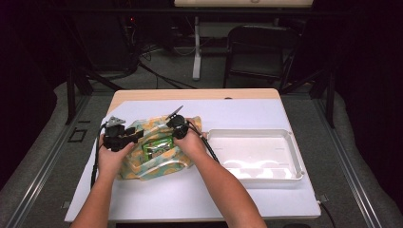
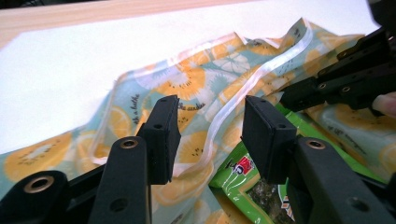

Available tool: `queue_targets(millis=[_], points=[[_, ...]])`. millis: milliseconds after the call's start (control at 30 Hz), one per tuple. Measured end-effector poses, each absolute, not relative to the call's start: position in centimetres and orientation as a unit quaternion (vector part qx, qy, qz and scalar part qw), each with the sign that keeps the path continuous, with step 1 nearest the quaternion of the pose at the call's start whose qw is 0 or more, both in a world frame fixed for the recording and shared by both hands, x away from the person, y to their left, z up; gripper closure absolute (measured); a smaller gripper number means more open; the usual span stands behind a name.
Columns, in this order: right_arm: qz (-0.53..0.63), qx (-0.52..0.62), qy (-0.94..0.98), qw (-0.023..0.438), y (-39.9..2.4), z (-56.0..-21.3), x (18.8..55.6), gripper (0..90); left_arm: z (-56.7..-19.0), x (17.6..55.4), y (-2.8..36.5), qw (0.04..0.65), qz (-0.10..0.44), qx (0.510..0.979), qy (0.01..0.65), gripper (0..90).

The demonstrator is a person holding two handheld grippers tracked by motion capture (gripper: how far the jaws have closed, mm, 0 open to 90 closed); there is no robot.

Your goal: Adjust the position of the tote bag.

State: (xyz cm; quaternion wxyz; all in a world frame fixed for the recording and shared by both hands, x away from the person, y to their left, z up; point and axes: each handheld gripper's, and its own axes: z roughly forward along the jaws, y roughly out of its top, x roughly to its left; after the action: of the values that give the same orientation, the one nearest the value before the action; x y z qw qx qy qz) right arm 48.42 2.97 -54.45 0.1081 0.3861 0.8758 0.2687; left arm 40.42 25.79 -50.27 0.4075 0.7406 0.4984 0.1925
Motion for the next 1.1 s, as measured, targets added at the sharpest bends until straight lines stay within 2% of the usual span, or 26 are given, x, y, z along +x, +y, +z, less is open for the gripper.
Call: queue_targets(millis=[133,333,433,533,633,1000,1100], points=[[0.268,0.385,0.876,0.107,2.9,-54.4,48.4,90.0,-50.0,40.1,26.1,0.401,0.196,0.744,0.498,56.1],[0.267,0.39,0.875,0.103,2.8,-54.4,48.5,90.0,-51.9,40.6,26.0,0.351,0.171,0.773,0.5,57.2],[0.269,0.388,0.875,0.106,2.9,-54.5,48.5,90.0,-52.5,40.7,25.7,0.331,0.168,0.786,0.494,65.9],[0.268,0.391,0.875,0.104,2.9,-54.4,48.5,90.0,-53.6,40.9,25.4,0.302,0.143,0.805,0.49,82.4],[0.268,0.389,0.875,0.103,2.8,-54.4,48.5,90.0,-53.9,41.0,25.3,0.296,0.145,0.806,0.491,88.6],[0.27,0.39,0.873,0.112,3.0,-54.5,48.3,90.0,-55.0,41.7,25.5,0.278,0.161,0.8,0.507,86.6],[0.27,0.391,0.872,0.117,3.0,-54.4,48.2,84.5,-55.0,41.9,25.8,0.281,0.161,0.797,0.51,85.8]])
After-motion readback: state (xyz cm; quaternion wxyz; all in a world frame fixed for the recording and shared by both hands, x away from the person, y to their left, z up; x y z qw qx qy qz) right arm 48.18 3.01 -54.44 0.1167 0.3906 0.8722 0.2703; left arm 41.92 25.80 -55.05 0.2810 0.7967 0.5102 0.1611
